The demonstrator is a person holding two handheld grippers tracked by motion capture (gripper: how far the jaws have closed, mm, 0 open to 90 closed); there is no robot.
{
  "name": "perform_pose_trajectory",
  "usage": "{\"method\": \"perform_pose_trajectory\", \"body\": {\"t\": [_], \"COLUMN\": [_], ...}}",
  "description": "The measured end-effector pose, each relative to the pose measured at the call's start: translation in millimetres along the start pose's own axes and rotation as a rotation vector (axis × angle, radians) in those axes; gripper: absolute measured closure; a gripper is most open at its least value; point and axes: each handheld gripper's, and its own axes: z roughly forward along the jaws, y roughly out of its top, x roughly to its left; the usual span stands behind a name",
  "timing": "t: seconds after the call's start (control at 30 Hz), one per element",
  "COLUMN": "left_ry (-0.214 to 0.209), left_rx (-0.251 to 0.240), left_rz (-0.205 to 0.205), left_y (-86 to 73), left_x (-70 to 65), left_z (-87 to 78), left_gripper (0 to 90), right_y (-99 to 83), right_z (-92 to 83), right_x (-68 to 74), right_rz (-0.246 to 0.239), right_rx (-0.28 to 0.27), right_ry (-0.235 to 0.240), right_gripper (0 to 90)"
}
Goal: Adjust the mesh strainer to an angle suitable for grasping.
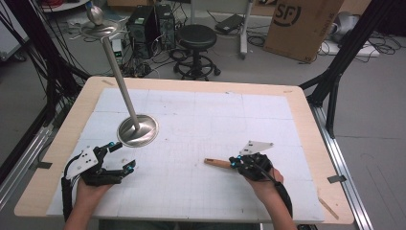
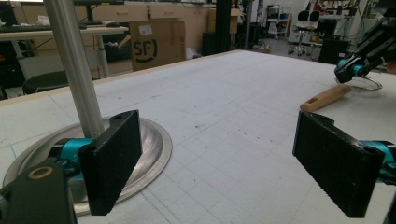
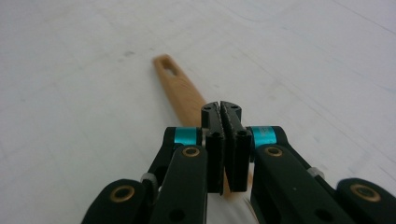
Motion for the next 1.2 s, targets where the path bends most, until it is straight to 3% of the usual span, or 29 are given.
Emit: {"method": "perform_pose_trajectory", "body": {"t": [0.03, 0.07, 0.13, 0.33, 0.4, 0.43, 0.87, 1.13, 1.2], "left_ry": [0.001, 0.001, 0.0, -0.001, -0.003, -0.003, 0.0, -0.002, -0.002], "left_rx": [0.0, -0.001, -0.001, -0.001, -0.003, -0.002, 0.0, 0.0, 0.0], "left_rz": [0.001, 0.001, 0.002, -0.002, -0.006, -0.006, -0.005, -0.008, -0.007], "left_y": [0.0, 0.0, 0.0, 0.0, 0.0, 0.0, 0.1, 0.0, 0.0], "left_x": [0.0, -0.1, -0.1, 0.3, 0.3, 0.5, 0.8, 0.8, 0.8], "left_z": [0.0, -0.1, -0.1, -0.1, 0.1, 0.0, -0.3, -0.3, -0.3], "left_gripper": [16.2, 16.2, 16.2, 16.2, 16.2, 16.2, 16.3, 16.3, 16.3], "right_y": [7.3, 7.3, 16.4, 25.7, 26.0, 26.5, 25.2, 22.9, 22.5], "right_z": [8.7, 8.7, 25.0, 49.9, 55.3, 55.8, 53.0, 47.3, 42.8], "right_x": [7.9, 7.9, 20.5, 34.3, 31.8, 29.1, -1.2, -5.0, -4.8], "right_rz": [-0.028, -0.028, -0.054, -0.089, -0.086, -0.062, 0.039, 0.052, 0.056], "right_rx": [0.008, 0.008, 0.029, 0.107, 0.123, 0.113, 0.127, 0.124, 0.101], "right_ry": [0.025, 0.025, 0.076, 0.101, 0.097, 0.1, -0.016, -0.023, -0.014], "right_gripper": [87.5, 87.5, 87.6, 87.3, 87.3, 87.3, 87.3, 85.0, 84.4]}}
